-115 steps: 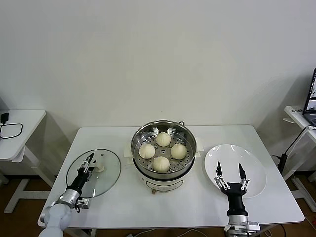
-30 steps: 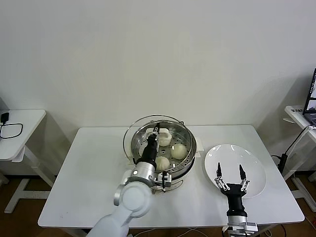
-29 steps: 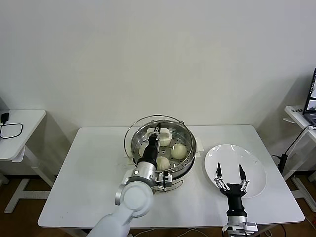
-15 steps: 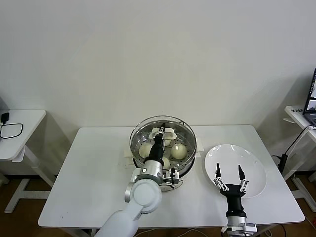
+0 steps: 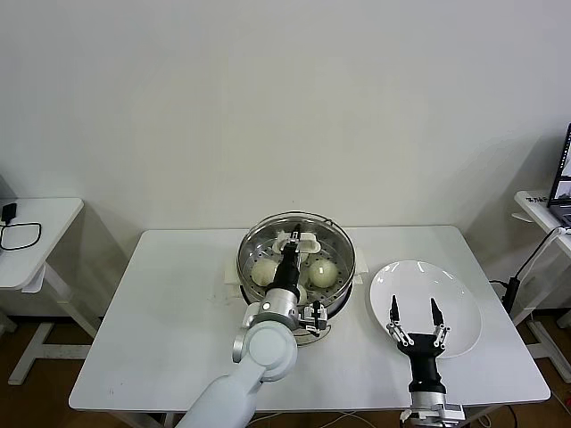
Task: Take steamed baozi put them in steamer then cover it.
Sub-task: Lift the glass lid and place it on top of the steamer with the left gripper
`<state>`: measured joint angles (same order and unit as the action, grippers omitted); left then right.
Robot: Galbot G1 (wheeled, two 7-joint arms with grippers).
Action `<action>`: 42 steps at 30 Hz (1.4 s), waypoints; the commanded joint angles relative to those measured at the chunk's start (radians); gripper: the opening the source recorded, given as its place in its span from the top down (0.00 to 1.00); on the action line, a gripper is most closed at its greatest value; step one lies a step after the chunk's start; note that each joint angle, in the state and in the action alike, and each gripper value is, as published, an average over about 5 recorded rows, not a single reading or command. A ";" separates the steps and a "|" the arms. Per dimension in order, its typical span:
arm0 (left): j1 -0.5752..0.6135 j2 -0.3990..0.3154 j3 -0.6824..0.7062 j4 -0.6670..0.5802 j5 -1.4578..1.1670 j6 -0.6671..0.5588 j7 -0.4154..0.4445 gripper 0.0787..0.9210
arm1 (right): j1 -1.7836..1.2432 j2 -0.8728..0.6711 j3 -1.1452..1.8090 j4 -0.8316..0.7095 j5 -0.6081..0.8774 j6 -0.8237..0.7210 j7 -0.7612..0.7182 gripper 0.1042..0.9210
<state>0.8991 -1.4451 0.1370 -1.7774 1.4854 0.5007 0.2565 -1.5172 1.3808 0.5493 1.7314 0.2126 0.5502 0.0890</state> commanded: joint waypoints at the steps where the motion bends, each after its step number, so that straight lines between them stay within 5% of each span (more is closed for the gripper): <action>1: 0.006 -0.014 -0.006 0.025 -0.002 0.000 -0.017 0.87 | 0.003 0.000 -0.002 -0.001 -0.002 -0.001 0.000 0.12; 32: 0.044 -0.020 -0.036 0.038 0.034 -0.039 -0.031 0.86 | 0.002 -0.002 -0.005 -0.009 -0.014 0.006 -0.001 0.12; 42: 0.152 0.039 -0.019 -0.118 0.018 -0.044 -0.034 0.57 | 0.004 -0.006 -0.007 -0.016 -0.015 0.008 -0.001 0.12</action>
<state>0.9691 -1.4445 0.1106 -1.7795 1.5110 0.4603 0.2205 -1.5140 1.3760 0.5423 1.7186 0.1976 0.5570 0.0883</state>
